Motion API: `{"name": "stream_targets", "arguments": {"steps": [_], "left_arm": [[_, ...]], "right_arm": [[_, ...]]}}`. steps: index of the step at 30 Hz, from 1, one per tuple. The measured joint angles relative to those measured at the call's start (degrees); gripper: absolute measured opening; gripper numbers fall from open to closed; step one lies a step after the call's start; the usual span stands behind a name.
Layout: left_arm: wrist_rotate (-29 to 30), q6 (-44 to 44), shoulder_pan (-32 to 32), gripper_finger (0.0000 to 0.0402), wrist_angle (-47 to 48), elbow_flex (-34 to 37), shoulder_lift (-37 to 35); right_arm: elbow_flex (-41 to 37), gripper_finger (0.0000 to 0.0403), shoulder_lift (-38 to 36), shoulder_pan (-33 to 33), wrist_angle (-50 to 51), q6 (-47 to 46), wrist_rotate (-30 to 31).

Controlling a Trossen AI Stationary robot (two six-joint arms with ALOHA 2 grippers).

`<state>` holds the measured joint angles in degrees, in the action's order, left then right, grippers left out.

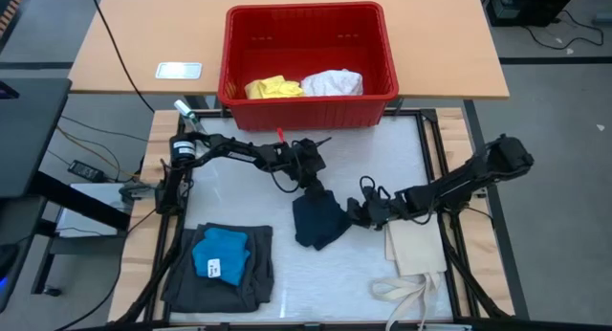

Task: Fold laundry
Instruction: Fold the black shorts

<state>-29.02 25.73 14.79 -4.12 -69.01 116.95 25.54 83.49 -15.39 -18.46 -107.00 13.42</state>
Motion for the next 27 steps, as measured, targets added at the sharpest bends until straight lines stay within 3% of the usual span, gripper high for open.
{"name": "stream_targets", "arguments": {"steps": [6, 11, 16, 21, 27], "left_arm": [[-0.5, 0.5, 0.2, 0.0088, 0.0, 0.0, 0.0], [-0.4, 0.7, 0.2, 0.0055, 0.5, 0.0, 0.0], [-0.6, 0.6, 0.2, 0.0035, 1.0, 0.0, 0.0], [-1.4, 0.5, 1.6, 0.0024, 1.5, 0.0, -1.9], [-1.9, -3.4, 4.9, 0.0014, 1.2, 0.0, -9.8]], "right_arm": [[0.0, 0.0159, 7.1, 0.0, -10.9, -4.2, 2.9], [0.1, 0.0158, 11.5, 0.0, -17.9, -7.6, 8.5], [0.4, 0.0140, 13.8, 0.4, -19.4, -9.2, 10.0], [0.3, 0.0029, 12.7, 2.3, -18.5, -1.5, 9.4], [0.0, 0.0016, 4.4, 8.1, -16.6, 14.2, 9.0]]}}
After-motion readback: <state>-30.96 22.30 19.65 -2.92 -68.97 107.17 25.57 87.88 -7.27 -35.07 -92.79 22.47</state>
